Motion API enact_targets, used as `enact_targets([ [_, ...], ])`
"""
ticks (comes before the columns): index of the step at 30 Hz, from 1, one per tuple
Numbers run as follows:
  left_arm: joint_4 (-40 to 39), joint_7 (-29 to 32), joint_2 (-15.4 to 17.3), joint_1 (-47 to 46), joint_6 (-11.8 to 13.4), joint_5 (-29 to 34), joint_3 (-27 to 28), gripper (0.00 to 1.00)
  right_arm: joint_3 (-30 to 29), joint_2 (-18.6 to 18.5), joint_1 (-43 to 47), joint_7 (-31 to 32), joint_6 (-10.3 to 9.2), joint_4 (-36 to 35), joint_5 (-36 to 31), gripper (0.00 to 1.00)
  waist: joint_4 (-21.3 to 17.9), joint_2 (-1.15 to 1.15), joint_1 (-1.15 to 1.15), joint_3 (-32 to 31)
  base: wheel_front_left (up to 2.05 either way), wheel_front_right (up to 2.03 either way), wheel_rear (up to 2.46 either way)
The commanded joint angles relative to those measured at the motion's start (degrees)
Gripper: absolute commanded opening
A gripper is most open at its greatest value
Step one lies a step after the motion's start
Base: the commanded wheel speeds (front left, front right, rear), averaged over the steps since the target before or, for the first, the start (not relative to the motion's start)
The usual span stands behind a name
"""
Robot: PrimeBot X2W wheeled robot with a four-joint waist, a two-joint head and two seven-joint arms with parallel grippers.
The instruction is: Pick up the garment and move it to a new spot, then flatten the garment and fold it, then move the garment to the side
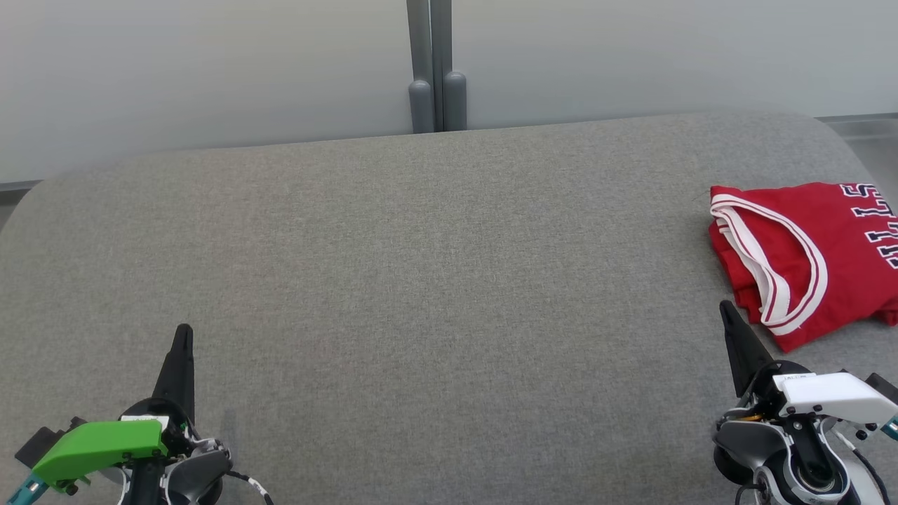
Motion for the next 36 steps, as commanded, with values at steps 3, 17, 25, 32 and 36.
enact_targets([
  [3,-0.04,0.12,0.38,-0.59,-0.26,-0.12,0.18,0.0,-0.09,-0.26,0.43,0.08,0.02,-0.31,0.42,0.0,0.0,0.0,0.0,0.0,0.0,0.0,0.0],
  [17,-0.07,0.12,0.37,-0.58,-0.26,-0.12,0.18,0.0,-0.09,-0.26,0.42,0.08,0.02,-0.31,0.43,0.0,0.0,0.0,0.0,0.0,0.0,0.0,0.0],
  [25,-0.06,0.12,0.37,-0.58,-0.26,-0.12,0.17,0.0,-0.08,-0.26,0.42,0.07,0.02,-0.31,0.42,0.0,0.0,0.0,0.0,0.0,0.0,0.0,0.0],
  [32,-0.05,0.12,0.37,-0.58,-0.26,-0.12,0.17,0.0,-0.08,-0.25,0.42,0.07,0.02,-0.31,0.43,0.0,0.0,0.0,0.0,0.0,0.0,0.0,0.0],
  [36,-0.06,0.12,0.37,-0.58,-0.26,-0.12,0.17,0.0,-0.08,-0.25,0.42,0.07,0.02,-0.3,0.43,0.0,0.0,0.0,0.0,0.0,0.0,0.0,0.0],
])
